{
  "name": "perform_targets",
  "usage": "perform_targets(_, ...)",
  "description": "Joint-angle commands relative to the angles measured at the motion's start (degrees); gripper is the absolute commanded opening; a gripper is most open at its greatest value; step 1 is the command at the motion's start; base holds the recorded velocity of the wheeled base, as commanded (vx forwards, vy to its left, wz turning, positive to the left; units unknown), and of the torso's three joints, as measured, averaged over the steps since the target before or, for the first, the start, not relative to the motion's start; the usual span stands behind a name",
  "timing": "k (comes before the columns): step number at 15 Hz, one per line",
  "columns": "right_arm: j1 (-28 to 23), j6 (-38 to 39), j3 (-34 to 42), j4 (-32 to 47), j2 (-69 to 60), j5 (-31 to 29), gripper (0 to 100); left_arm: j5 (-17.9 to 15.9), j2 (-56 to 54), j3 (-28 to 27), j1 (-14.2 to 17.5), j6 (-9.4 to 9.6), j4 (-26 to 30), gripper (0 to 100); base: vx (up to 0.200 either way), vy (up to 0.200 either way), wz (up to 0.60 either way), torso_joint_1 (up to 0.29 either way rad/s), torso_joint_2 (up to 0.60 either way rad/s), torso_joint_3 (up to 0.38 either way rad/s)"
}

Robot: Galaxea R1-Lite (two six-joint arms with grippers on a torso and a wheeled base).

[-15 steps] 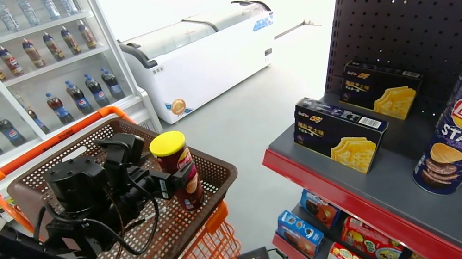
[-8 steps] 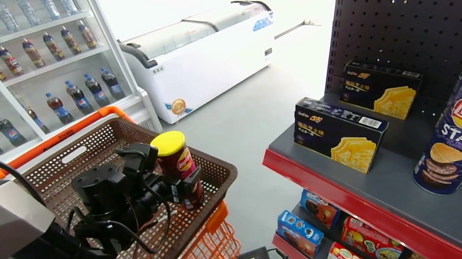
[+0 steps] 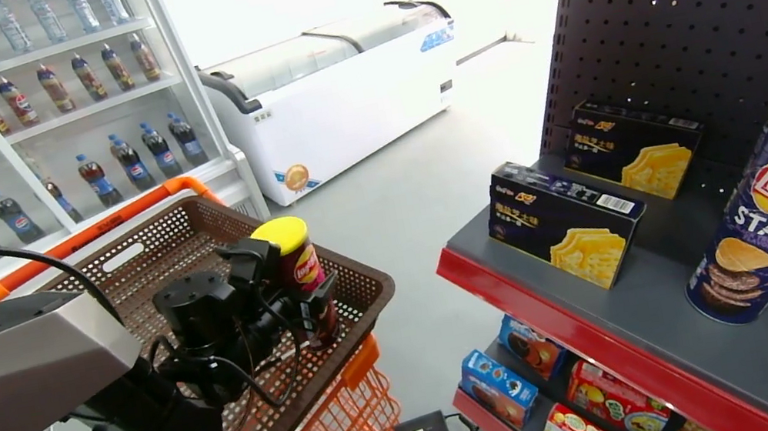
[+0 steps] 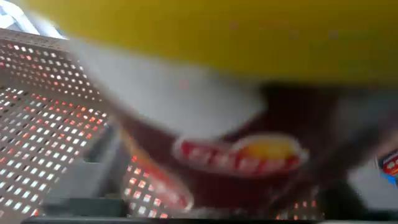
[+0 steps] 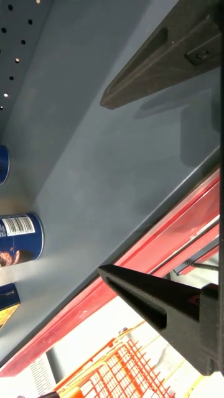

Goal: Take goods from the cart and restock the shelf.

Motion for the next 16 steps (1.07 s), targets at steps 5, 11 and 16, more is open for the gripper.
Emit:
perform_targets(5,0.00,-0.01,0.00,-0.01,0.02,0.00,100,-0.25,-0.77,-1.43,-0.08,0.60,0.84,0,0.000,0.000,0.00,0.000,0.00,0.000)
perform_targets(11,0.00,-0.01,0.00,-0.01,0.02,0.00,100,-12.38,-18.35,-2.05,0.19,0.78,17.71,0,0.000,0.000,0.00,0.000,0.00,0.000)
perform_targets(16,0.00,-0.01,0.00,-0.01,0.02,0.00,100,-22.84,-31.27,0.50,-1.31,-0.28,28.52,0,0.000,0.000,0.00,0.000,0.00,0.000)
